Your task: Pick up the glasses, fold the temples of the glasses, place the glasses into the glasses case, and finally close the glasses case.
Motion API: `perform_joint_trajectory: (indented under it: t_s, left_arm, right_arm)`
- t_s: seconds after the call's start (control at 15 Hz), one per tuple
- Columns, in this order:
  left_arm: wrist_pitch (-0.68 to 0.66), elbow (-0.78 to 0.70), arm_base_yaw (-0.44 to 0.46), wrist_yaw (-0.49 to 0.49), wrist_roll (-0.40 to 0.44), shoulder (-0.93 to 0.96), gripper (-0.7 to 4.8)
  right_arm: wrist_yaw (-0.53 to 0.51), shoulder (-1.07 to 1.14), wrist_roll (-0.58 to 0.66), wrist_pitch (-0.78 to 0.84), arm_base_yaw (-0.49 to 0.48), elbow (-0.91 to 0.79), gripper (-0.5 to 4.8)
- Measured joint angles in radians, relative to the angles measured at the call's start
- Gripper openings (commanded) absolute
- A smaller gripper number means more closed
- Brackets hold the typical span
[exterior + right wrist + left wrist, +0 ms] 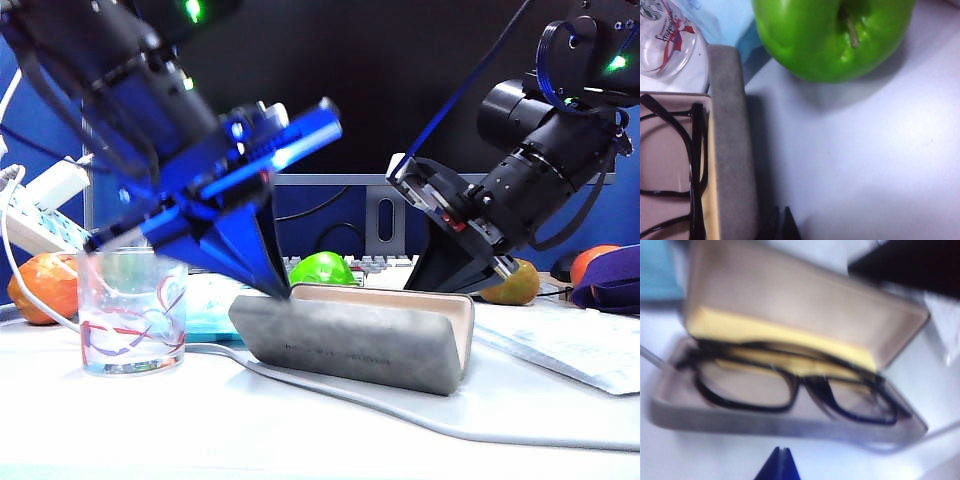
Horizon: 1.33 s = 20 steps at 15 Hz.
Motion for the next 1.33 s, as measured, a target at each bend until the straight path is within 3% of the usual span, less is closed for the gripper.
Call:
perform_joint_trajectory:
  t_s: [0.2, 0.47, 0.6, 0.93, 1.13, 1.33]
  left_arm:
    - [-0.003, 0.000, 0.000, 0.023, -0.014, 0.058, -0.04]
    - [0.105, 0.000, 0.000, 0.024, -0.019, 0.121, -0.03]
    - [0.129, -0.002, 0.000, 0.024, -0.060, 0.125, -0.04]
    - [0.122, -0.007, -0.001, 0.024, -0.064, 0.126, -0.03]
    - [0.148, -0.005, -0.002, 0.022, -0.060, 0.129, -0.04]
    - [0.165, -0.005, -0.002, 0.020, -0.060, 0.130, -0.03]
  right_arm:
    - [-0.014, 0.001, 0.000, 0.013, 0.000, 0.000, -0.05]
    - [-0.044, 0.001, 0.000, 0.010, 0.000, 0.000, -0.05]
    - [-0.064, 0.001, 0.000, 0.003, -0.004, 0.000, -0.05]
    - [-0.068, -0.003, -0.001, 0.029, 0.072, 0.010, -0.05]
    - [-0.139, -0.001, -0.002, -0.053, 0.108, 0.003, -0.05]
    - [-0.137, -0.002, -0.004, -0.088, 0.104, 0.021, -0.06]
